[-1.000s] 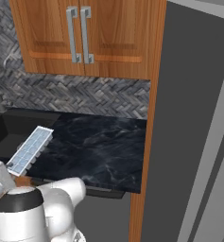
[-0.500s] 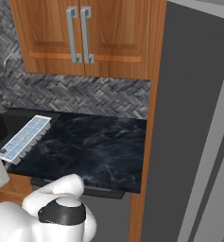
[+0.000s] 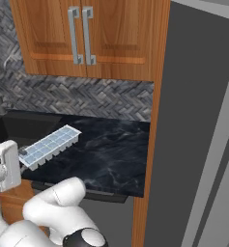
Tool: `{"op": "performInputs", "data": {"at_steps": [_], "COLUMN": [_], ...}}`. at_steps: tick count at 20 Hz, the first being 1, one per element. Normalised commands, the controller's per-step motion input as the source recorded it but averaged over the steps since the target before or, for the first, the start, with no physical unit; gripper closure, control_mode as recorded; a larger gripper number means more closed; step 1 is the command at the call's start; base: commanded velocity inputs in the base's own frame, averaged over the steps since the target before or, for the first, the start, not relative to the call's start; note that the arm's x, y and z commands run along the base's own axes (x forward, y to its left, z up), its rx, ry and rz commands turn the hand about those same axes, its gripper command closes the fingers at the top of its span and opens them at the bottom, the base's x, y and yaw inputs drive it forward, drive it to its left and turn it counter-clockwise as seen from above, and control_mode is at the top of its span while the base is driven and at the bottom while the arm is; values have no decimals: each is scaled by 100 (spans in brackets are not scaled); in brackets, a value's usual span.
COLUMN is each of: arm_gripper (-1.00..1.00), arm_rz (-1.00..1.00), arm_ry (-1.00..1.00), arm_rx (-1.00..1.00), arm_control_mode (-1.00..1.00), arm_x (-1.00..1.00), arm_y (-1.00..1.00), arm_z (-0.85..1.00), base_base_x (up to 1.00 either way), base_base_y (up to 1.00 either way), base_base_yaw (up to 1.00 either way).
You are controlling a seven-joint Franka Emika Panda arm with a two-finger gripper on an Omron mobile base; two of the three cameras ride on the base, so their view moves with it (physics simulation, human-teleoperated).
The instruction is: The ice cube tray has been filled with water. Take the tray and place it in the freezer to make ice. Close the freezer door after placing the tray.
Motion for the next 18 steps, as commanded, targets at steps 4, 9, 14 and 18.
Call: {"op": "performInputs", "data": {"at_steps": [4, 9, 14, 18], "arm_gripper": [100, 100, 100, 100], "arm_rz": [-22, -14, -3, 1], "arm_ry": [6, 6, 4, 2], "arm_rx": [22, 24, 23, 9], "arm_control_mode": [-100, -100, -100, -100], "arm_x": [0, 0, 16, 3], "arm_y": [-50, -47, -39, -14], "arm_z": [43, 48, 23, 0], "base_base_x": [0, 0, 0, 0], "base_base_y": [0, 0, 0, 0], "base_base_yaw": [0, 0, 0, 0]}}
